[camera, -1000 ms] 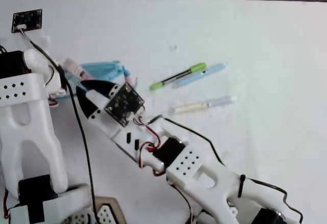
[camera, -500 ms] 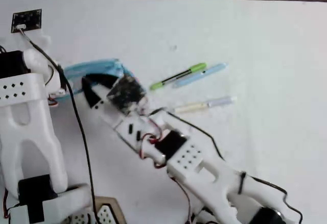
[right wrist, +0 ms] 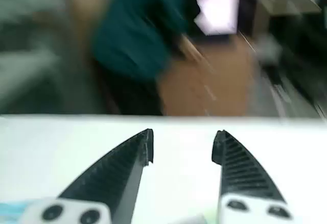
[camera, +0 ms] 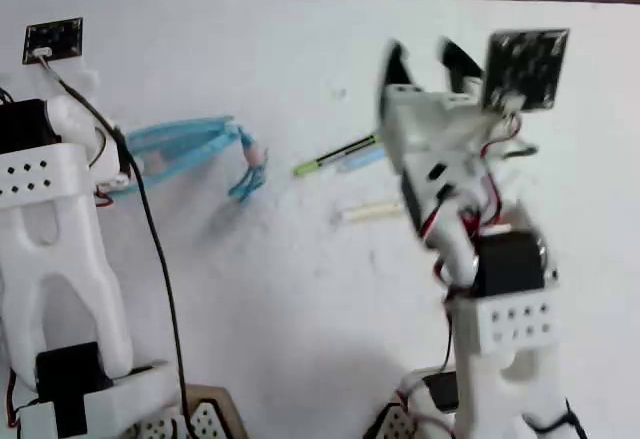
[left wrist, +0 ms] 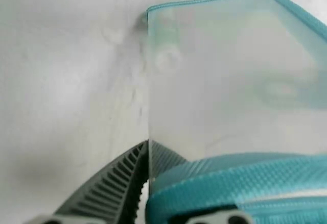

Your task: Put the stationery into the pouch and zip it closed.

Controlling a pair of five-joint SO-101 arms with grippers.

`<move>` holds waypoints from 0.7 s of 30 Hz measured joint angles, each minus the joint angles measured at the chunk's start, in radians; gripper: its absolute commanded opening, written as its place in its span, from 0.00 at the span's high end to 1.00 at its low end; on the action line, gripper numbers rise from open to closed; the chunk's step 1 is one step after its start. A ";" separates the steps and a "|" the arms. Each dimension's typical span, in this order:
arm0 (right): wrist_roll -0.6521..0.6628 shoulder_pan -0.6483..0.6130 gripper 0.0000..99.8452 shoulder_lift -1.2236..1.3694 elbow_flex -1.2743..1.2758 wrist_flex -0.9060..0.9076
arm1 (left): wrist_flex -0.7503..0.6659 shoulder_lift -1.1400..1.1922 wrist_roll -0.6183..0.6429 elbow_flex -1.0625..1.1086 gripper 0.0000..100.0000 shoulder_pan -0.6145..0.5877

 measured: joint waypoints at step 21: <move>-0.667 0.212 0.81 0.798 -0.229 0.491 | 0.000 0.000 0.000 0.000 0.98 0.000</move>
